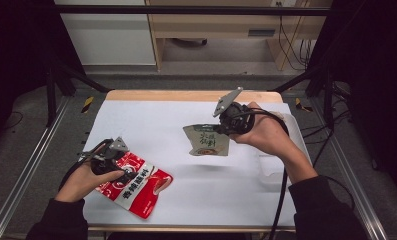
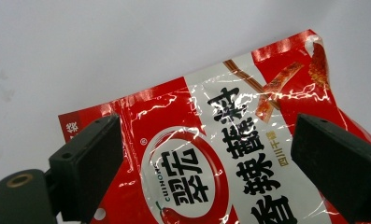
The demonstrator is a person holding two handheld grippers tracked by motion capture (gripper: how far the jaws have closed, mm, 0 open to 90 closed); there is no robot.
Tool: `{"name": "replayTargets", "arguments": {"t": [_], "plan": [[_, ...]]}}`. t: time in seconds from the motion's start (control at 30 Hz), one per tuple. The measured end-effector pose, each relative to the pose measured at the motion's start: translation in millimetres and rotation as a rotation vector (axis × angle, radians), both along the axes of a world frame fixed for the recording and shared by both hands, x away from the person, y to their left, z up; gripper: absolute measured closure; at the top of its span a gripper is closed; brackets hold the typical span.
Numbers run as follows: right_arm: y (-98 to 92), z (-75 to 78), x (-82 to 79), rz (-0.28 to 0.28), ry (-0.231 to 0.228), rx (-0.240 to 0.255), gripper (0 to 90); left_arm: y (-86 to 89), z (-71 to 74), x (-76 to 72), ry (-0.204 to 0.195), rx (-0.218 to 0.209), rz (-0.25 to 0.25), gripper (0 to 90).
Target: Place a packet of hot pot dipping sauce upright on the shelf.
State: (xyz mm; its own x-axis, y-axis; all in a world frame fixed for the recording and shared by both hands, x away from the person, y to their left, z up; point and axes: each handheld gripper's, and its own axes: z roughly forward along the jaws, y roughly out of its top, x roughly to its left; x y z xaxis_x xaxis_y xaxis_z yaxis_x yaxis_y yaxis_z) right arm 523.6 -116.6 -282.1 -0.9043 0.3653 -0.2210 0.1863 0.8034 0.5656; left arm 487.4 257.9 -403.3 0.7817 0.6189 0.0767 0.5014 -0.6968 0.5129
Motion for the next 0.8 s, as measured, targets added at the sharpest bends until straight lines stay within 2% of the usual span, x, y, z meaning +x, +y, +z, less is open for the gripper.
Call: {"name": "replayTargets", "arguments": {"t": [0.23, 0.8], "plan": [[-13.6, 13.6, -1.0, -0.022, -0.034, -0.007, 90.0, 1.7, -2.9, 0.0, 0.021, 0.009, -0.009, 8.7], [-54.2, 41.8, -5.5, -0.097, -0.101, 0.042, 90.0, 7.4, -1.4, -0.1, 0.012, -0.001, 0.006, 8.6]]}}
